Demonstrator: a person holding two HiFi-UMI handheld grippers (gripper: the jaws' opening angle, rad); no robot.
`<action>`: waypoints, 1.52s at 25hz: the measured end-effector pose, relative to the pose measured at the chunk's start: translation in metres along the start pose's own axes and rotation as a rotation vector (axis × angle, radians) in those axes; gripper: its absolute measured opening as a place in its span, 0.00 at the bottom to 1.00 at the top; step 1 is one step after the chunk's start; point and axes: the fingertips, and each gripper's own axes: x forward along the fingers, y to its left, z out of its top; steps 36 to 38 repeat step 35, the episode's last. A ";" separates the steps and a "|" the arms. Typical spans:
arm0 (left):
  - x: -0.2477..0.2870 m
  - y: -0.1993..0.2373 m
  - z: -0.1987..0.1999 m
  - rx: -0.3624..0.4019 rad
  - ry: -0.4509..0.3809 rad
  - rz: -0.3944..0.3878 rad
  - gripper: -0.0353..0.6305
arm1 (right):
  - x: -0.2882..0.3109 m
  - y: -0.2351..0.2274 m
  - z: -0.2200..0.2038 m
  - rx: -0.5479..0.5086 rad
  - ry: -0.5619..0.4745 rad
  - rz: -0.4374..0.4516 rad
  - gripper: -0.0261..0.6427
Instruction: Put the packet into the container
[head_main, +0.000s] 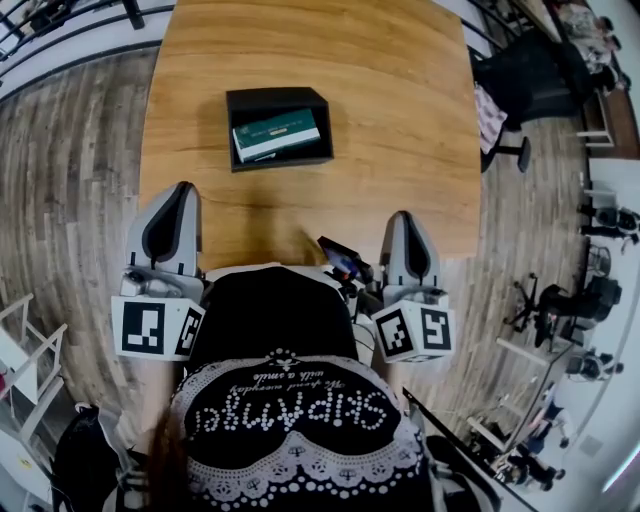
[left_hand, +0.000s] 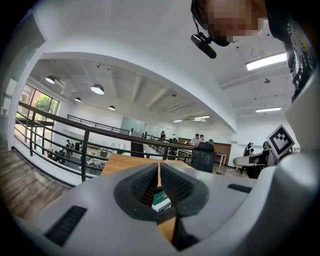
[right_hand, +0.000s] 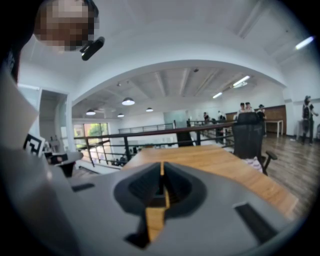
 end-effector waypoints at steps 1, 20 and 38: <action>0.000 0.001 0.000 -0.003 0.001 0.002 0.10 | 0.001 0.001 0.001 -0.003 0.000 0.001 0.10; -0.002 0.003 0.000 -0.022 -0.007 0.003 0.10 | 0.001 0.005 0.004 -0.026 0.005 0.007 0.10; -0.005 0.003 0.000 -0.027 -0.009 0.008 0.10 | 0.003 0.008 0.004 -0.031 0.009 0.023 0.10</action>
